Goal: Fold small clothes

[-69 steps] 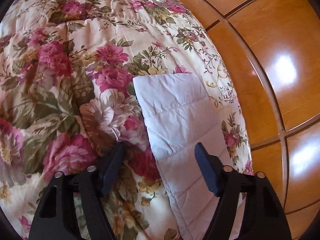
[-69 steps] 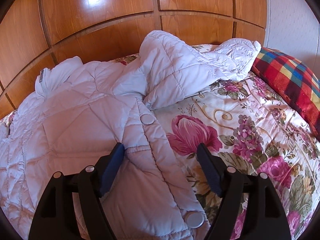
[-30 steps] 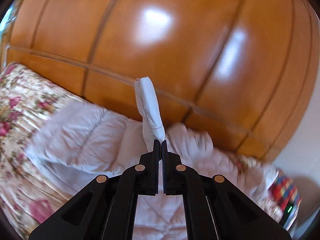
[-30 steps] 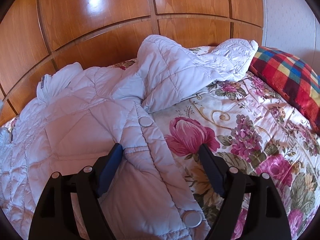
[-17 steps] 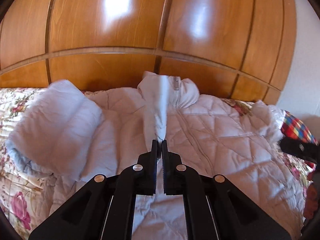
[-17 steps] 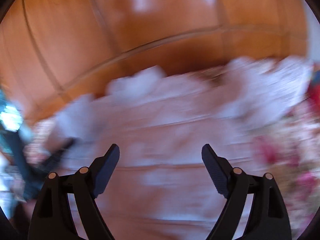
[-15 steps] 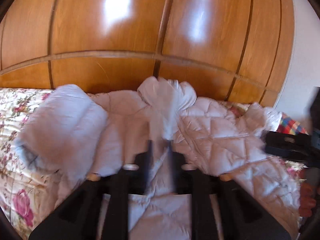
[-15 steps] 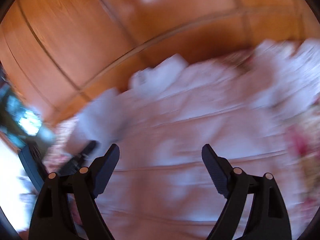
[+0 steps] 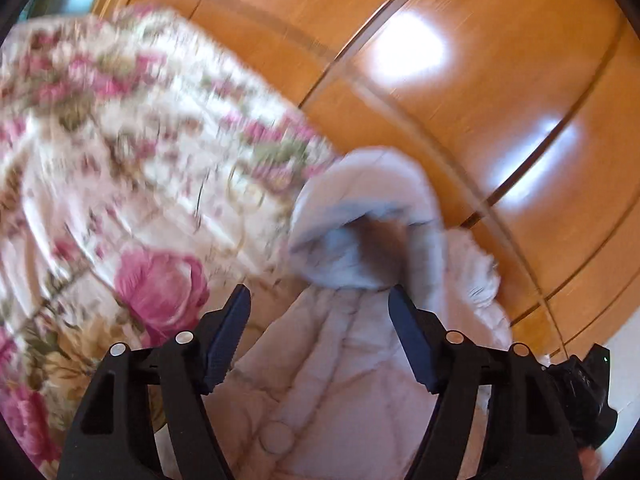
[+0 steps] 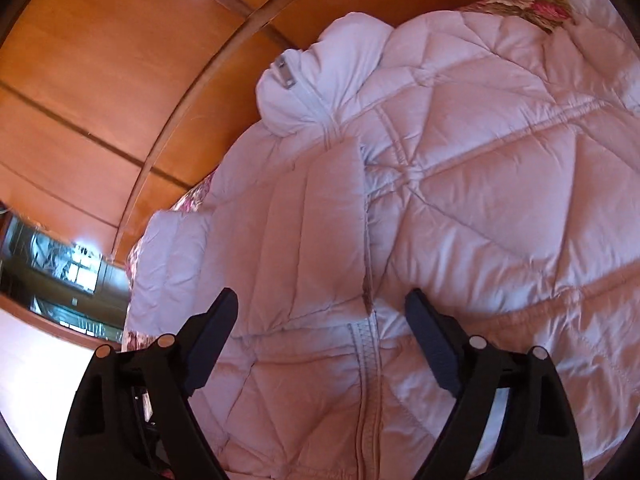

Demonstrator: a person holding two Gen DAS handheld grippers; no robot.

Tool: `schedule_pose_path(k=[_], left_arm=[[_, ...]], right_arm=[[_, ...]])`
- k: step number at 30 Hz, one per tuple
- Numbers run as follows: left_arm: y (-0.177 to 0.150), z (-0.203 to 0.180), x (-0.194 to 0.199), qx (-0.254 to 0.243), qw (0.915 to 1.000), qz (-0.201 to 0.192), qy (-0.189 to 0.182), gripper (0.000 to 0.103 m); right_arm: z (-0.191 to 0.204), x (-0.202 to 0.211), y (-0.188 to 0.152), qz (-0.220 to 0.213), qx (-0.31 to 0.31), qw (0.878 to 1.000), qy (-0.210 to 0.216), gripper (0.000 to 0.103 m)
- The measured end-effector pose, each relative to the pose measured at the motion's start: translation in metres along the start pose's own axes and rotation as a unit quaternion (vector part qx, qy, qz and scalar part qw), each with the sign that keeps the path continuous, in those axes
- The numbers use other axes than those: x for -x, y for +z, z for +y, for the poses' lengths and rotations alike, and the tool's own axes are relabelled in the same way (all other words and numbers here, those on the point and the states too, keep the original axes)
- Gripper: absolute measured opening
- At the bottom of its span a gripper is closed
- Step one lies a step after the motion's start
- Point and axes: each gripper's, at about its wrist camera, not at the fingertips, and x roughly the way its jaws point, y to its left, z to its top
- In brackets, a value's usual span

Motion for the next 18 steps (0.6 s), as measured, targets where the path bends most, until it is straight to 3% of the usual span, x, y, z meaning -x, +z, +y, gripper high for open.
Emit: schedule_pose_path(k=[1, 3, 4, 6, 9, 13, 16, 18], left_arm=[[0.001, -0.003, -0.007, -0.006, 0.9998, 0.019, 0.011, 0.066], [0.003, -0.016, -0.026, -0.031, 0.9967, 0.064, 0.037, 0.064], [0.003, -0.020, -0.031, -0.040, 0.9953, 0.072, 0.051, 0.064], [0.007, -0.026, -0.042, -0.052, 0.9917, 0.089, 0.078, 0.064], [0.020, -0.022, -0.048, -0.012, 0.9958, 0.071, 0.057, 0.063], [0.036, -0.021, -0.043, 0.007, 0.9996, 0.003, 0.026, 0.064], [0.033, -0.013, -0.053, 0.010, 0.9993, 0.016, 0.032, 0.063], [0.029, -0.004, -0.060, 0.022, 0.9987, 0.026, 0.039, 0.064]], right_arm=[[0.000, -0.004, 0.003, -0.006, -0.005, 1.000, -0.007, 0.070], [0.002, -0.010, 0.009, -0.015, -0.007, 1.000, -0.019, 0.043], [0.006, -0.013, 0.013, -0.019, 0.000, 0.999, -0.028, 0.036], [0.012, -0.013, 0.016, -0.025, 0.014, 0.999, -0.023, 0.006], [0.025, 0.005, 0.022, -0.050, 0.042, 0.998, -0.006, 0.005], [0.043, 0.050, 0.037, -0.155, 0.111, 0.981, -0.048, 0.005], [0.032, 0.066, 0.049, -0.189, 0.112, 0.972, -0.085, 0.005], [0.014, 0.066, 0.056, -0.190, 0.102, 0.970, -0.109, 0.004]])
